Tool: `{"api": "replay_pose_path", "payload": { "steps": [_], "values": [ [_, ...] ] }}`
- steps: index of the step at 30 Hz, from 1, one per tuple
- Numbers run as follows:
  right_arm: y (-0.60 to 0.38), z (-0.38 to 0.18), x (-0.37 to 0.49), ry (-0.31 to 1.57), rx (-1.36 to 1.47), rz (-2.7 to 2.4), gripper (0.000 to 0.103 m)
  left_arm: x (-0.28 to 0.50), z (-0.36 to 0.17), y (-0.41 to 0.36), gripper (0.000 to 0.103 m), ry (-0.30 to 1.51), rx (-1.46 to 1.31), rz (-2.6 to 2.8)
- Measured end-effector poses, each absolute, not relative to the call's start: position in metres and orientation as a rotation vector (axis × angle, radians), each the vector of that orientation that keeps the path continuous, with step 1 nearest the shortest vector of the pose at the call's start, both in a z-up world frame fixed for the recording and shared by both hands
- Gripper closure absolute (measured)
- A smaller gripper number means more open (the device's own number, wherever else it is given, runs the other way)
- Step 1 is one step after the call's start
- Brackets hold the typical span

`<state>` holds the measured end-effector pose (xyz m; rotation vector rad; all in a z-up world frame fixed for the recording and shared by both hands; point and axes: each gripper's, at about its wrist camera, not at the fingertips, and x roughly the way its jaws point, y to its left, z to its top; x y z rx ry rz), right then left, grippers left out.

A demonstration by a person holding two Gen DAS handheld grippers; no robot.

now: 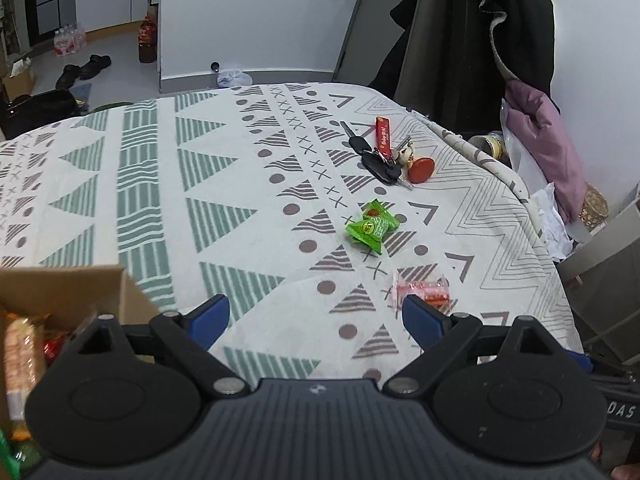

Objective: Organize snacks
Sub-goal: 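Move both open grippers back toward the green packet and pink candy, then grasp the green candy packet with the left gripper while the right grasps the orange candy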

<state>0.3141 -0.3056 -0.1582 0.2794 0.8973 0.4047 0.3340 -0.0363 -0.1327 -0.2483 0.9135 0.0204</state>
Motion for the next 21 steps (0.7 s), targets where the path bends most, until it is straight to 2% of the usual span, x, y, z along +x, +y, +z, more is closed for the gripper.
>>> {"api": "replay_pose_path", "payload": {
  "steps": [2,8,18,21],
  "values": [
    [-0.302,-0.164,0.321,0.904,0.277,0.411,0.018,0.343,-0.138,-0.035,0.011,0.914,-0.25,0.022],
    [-0.287,-0.183,0.347,0.934,0.293,0.437,0.023,0.367,-0.152,-0.039,0.013,0.923,-0.24,-0.012],
    [-0.272,-0.207,0.389,0.958,0.308,0.421,0.024,0.405,-0.173,-0.049,0.027,0.943,-0.228,-0.06],
    [-0.267,-0.213,0.396,0.966,0.276,0.413,0.037,0.418,-0.177,-0.054,0.033,0.945,-0.225,-0.074]
  ]
}}
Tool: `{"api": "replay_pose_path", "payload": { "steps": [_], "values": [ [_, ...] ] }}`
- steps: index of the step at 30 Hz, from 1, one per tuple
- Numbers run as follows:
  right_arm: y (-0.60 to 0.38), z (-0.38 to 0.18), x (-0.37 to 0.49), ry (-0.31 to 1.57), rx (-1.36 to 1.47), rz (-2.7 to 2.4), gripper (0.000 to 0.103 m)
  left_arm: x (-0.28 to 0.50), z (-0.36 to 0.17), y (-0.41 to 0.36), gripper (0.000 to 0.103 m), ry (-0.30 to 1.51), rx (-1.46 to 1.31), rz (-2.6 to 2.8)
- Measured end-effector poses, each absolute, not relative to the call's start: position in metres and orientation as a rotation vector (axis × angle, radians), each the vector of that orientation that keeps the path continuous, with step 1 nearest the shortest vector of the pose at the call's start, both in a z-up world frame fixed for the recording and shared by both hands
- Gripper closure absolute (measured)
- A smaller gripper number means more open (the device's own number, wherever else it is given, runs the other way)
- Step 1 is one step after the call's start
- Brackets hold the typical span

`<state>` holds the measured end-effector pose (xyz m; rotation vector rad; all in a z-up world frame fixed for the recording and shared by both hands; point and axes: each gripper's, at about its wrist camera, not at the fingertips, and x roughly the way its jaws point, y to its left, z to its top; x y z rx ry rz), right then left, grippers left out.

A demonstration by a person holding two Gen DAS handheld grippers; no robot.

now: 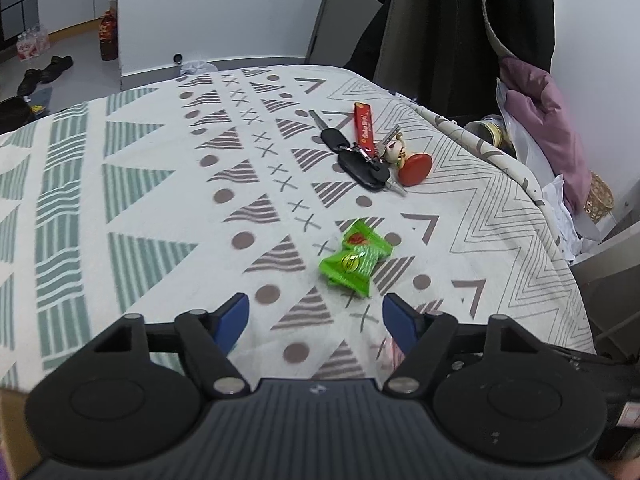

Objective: Organize snacks
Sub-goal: 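Grasp the green candy packet with the left gripper while the right grasps the orange candy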

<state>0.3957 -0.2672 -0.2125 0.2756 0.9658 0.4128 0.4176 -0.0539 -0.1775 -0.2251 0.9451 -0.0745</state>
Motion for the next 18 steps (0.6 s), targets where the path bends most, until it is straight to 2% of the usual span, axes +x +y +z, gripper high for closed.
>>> {"api": "replay_pose_path", "payload": {
  "steps": [1,2,5,11,18],
  "values": [
    [-0.267,-0.213,0.397,0.967,0.266,0.412,0.046,0.422,-0.179,-0.056,0.035,0.947,-0.223,-0.08],
    [-0.267,-0.213,0.398,0.97,0.26,0.415,0.06,0.426,-0.181,-0.059,0.035,0.948,-0.221,-0.087],
    [-0.271,-0.215,0.401,0.981,0.266,0.431,0.07,0.437,-0.189,-0.067,0.035,0.958,-0.205,-0.102],
    [-0.282,-0.212,0.401,0.981,0.294,0.447,0.079,0.454,-0.203,-0.085,0.035,0.964,-0.162,-0.123],
    [-0.305,-0.209,0.394,0.977,0.339,0.415,0.081,0.462,-0.219,-0.105,0.035,0.968,-0.072,-0.142]
  ]
}}
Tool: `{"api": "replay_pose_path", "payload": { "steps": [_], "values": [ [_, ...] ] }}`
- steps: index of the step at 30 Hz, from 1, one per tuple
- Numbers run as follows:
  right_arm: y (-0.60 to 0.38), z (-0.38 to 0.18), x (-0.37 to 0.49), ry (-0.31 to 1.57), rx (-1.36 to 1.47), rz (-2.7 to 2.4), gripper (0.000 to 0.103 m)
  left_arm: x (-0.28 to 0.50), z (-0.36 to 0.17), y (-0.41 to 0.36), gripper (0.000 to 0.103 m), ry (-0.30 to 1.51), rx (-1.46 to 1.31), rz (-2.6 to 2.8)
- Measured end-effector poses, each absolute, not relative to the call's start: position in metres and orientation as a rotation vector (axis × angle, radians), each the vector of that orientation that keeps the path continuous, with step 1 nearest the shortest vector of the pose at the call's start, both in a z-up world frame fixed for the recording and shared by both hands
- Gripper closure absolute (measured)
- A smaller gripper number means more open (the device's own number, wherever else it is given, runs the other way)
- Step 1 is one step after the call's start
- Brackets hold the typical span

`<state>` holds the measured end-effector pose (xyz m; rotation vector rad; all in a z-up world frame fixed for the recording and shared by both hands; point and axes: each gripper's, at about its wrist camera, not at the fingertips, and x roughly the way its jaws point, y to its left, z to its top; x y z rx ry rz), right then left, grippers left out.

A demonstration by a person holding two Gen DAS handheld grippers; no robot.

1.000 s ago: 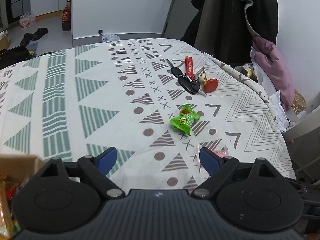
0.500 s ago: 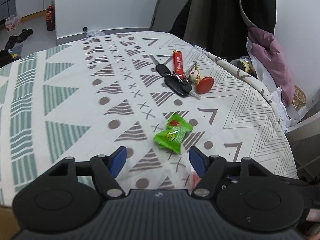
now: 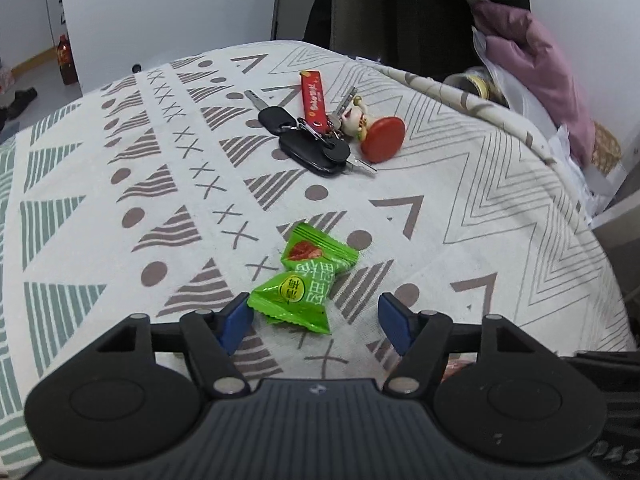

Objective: Organize snacks
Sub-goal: 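Grasp the green candy packet with the left gripper while the right grasps the orange candy, then carry the green packet and orange candy over the cardboard box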

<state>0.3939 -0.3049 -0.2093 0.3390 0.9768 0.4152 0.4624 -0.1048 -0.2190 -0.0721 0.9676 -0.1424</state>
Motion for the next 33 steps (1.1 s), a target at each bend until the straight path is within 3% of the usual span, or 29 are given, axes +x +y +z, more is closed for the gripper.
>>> {"api": "replay_pose_path", "payload": {
  "steps": [2,7,33],
  "values": [
    [-0.311,-0.209,0.391,0.976,0.347,0.406,0.082,0.463,-0.22,-0.108,0.037,0.955,-0.051,-0.138],
    [-0.319,-0.208,0.385,0.975,0.366,0.385,0.082,0.463,-0.218,-0.107,0.077,0.949,-0.045,-0.114],
    [-0.326,-0.131,0.32,0.828,0.369,0.428,0.085,0.353,-0.133,-0.081,0.08,0.895,-0.097,-0.077]
  ]
}}
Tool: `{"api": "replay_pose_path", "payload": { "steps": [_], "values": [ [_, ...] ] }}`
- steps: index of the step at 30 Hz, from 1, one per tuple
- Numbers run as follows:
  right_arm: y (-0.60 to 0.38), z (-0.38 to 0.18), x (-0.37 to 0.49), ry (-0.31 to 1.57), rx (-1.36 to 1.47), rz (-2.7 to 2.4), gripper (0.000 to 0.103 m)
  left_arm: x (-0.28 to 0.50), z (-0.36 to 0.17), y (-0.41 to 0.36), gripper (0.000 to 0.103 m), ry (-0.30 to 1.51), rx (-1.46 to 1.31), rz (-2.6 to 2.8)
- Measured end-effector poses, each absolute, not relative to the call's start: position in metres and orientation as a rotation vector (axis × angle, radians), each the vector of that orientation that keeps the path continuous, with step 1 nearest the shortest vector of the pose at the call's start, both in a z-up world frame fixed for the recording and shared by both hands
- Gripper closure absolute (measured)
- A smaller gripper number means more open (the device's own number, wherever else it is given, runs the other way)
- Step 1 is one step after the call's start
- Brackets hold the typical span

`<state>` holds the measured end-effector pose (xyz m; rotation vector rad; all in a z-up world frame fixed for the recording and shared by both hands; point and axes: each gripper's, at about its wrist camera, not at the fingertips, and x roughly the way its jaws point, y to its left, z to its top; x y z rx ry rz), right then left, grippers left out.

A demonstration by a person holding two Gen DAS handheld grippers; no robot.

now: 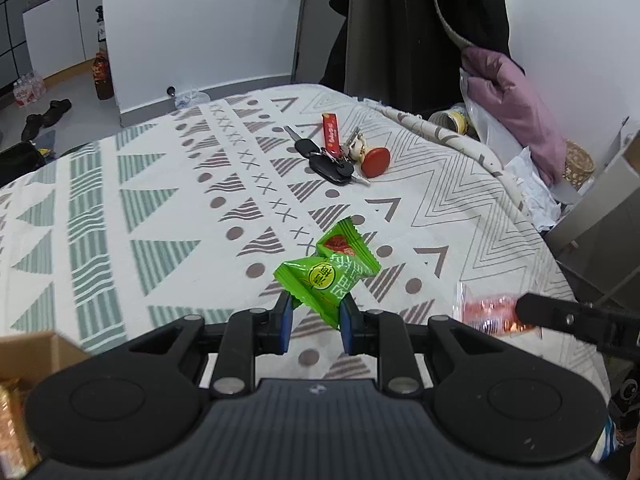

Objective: Organize snacks
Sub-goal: 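Carry the green packet and orange candy over the cardboard box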

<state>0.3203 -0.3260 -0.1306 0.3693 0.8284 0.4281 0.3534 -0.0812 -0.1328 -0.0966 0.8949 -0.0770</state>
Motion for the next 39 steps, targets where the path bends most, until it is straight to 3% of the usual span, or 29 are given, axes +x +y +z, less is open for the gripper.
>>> {"api": "replay_pose_path", "payload": {
  "steps": [14,39],
  "values": [
    [-0.297,-0.089,0.282,0.747,0.344,0.502,0.085,0.289,-0.082,-0.047,0.08,0.817,-0.137,-0.018],
    [-0.209,-0.056,0.228,0.697,0.275,0.615,0.085,0.196,-0.04,0.038,0.08,0.735,-0.209,0.054]
  ]
}}
